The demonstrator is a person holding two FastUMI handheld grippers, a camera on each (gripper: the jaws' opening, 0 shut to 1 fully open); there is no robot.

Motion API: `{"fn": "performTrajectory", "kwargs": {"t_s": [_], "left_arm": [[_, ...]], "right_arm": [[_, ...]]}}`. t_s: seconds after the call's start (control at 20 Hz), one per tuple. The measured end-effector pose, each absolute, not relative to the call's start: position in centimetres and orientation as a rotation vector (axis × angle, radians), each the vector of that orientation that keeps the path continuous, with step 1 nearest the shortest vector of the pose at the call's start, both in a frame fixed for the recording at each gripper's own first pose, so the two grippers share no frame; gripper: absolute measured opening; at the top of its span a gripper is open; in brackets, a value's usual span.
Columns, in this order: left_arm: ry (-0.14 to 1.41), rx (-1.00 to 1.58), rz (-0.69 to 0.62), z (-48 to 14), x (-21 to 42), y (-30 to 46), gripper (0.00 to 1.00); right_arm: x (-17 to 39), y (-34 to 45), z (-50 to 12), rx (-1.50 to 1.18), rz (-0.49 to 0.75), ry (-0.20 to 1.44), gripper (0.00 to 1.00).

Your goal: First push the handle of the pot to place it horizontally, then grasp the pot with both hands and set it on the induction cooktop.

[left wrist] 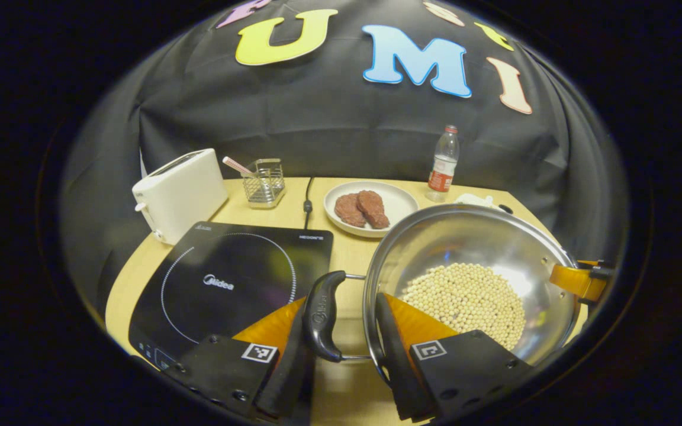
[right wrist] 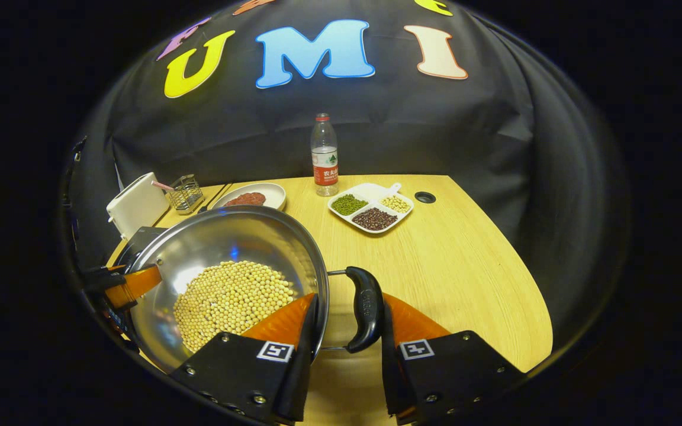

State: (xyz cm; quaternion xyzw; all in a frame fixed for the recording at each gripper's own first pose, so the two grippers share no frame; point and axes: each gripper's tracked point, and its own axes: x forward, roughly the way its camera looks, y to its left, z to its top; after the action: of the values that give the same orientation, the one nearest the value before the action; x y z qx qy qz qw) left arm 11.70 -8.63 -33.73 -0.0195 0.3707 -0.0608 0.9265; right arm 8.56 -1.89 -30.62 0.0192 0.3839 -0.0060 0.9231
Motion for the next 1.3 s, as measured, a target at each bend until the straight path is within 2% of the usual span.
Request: {"fn": "performTrajectory", "kwargs": {"t_s": [0.1,0.15,0.2,0.5,0.55,0.6,0.85,0.9,0.95,1.1,1.15,1.25,1.3], "left_arm": [[0.745,-0.034,-0.128,-33.1,12.3,-6.8,0.65],[0.739,-0.033,-0.127,-32.8,12.4,-5.9,0.68],[0.735,-0.035,-0.125,-32.5,12.7,-4.9,0.65],[0.715,-0.021,-0.126,-31.8,14.3,1.6,0.64],[0.713,-0.018,-0.126,-31.8,14.6,2.7,0.72],[0.713,-0.017,-0.125,-31.9,14.7,3.8,0.68],[0.710,-0.016,-0.114,-32.1,15.8,9.2,0.68],[0.710,-0.015,-0.114,-32.3,16.1,10.2,0.65],[0.710,-0.011,-0.115,-32.5,16.5,11.2,0.68],[0.712,0.004,-0.116,-33.1,17.5,14.2,0.68],[0.712,0.006,-0.114,-33.3,17.8,15.0,0.72],[0.719,0.011,-0.112,-33.9,18.5,16.6,0.64],[0.725,0.013,-0.110,-34.3,18.8,17.3,0.64]], "right_arm": [[8.7,-0.2,-30.0,0.042,-0.015,0.780,0.51],[8.9,0.8,-29.7,0.045,-0.016,0.776,0.51],[8.9,1.7,-29.4,0.046,-0.016,0.773,0.51],[9.3,8.0,-28.6,0.060,-0.015,0.757,0.51],[9.3,9.2,-28.6,0.065,-0.015,0.758,0.51],[9.4,10.2,-28.6,0.068,-0.016,0.759,0.51],[10.2,15.1,-28.6,0.073,-0.017,0.749,0.51],[10.3,16.1,-28.7,0.076,-0.018,0.746,0.51],[10.4,17.1,-28.7,0.079,-0.019,0.746,0.51],[10.9,20.0,-29.2,0.091,-0.027,0.745,0.51],[11.0,20.9,-29.4,0.090,-0.026,0.749,0.51],[11.2,22.7,-29.9,0.092,-0.026,0.757,0.51],[11.3,23.5,-30.2,0.093,-0.025,0.760,0.51]]}}
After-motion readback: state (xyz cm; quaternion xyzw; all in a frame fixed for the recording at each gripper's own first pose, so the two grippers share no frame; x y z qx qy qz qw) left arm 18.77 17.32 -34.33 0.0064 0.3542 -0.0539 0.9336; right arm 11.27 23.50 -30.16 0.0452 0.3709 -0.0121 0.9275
